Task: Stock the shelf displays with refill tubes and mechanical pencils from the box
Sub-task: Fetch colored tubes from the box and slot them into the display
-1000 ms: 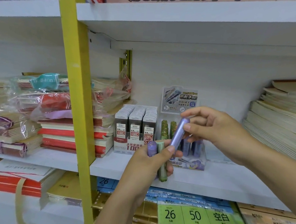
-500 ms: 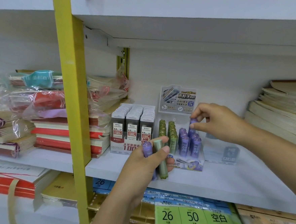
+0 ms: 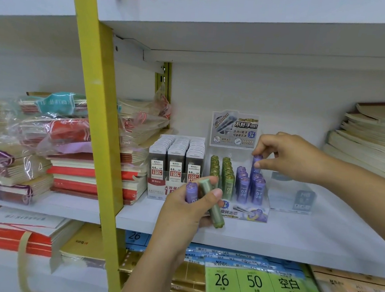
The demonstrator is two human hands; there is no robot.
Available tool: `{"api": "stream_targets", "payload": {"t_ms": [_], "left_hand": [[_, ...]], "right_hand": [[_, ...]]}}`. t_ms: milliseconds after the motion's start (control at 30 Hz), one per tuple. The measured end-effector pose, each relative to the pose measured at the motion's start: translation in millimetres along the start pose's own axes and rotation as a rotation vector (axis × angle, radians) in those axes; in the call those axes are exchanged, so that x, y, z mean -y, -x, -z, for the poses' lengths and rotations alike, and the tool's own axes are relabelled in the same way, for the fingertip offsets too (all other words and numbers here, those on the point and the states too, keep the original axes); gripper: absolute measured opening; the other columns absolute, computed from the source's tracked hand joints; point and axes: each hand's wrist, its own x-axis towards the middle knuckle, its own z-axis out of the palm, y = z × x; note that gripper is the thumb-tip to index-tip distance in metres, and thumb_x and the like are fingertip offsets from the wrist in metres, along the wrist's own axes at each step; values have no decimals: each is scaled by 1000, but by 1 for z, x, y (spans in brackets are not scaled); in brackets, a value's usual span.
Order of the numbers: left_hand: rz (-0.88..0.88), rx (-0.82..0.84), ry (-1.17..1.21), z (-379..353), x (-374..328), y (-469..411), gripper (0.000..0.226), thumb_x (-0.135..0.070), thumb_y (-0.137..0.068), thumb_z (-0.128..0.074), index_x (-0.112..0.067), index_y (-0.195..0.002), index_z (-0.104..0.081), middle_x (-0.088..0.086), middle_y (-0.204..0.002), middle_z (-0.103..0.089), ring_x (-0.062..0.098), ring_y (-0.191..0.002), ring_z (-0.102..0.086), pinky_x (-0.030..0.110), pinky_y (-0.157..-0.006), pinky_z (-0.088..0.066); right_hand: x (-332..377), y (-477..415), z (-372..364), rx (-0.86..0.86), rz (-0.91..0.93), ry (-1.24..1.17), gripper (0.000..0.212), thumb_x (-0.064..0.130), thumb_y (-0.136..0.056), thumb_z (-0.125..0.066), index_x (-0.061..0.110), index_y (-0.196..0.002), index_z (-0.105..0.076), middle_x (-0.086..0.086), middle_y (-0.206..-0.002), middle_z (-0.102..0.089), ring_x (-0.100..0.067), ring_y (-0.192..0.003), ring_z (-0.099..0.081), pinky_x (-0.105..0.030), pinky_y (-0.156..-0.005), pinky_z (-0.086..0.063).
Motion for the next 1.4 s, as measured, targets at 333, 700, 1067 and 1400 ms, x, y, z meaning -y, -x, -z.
{"api": "stream_targets", "payload": {"t_ms": [333, 700, 1067, 1400], "left_hand": [[4, -5, 33, -1, -3, 2, 39, -30, -66, -78, -25, -104, -77, 2, -92, -78, 22, -87, -76, 35, -66, -62], [-13, -60, -46, -1, -7, 5, 32, -36, -67, -82, -38, -98, -78, -9, -86, -77, 0, -73, -71, 16, -54, -50], [-37, -111, 32, -11, -11, 10, 50, -53, -50, -83, -41, -98, -75, -2, -98, -78, 9, -84, -74, 15, -48, -40], [-9, -20, -41, -8, -12, 15, 21, -43, -79, -72, -40, -99, -76, 0, -93, -78, 7, -58, -63, 15, -44, -39]], "right_hand": [[1, -1, 1, 45, 15, 9, 24, 27, -78, -78, 38, -78, -56, 19, -77, -63, 18, -85, -42, -3, -64, -30], [-5, 3, -9, 98, 37, 190, 6, 44, -89, -60, 46, -90, -66, 16, -105, -54, -8, -96, -29, -27, -88, -31], [80, 91, -41, -49, -77, -581, 26, 31, -79, -73, 41, -101, -62, 21, -92, -64, 0, -79, -62, -14, -71, -49], [81, 88, -42, -219, -235, -1034, 23, 4, -79, -73, 26, -84, -74, -4, -81, -73, -14, -71, -68, -21, -62, -56]]}}
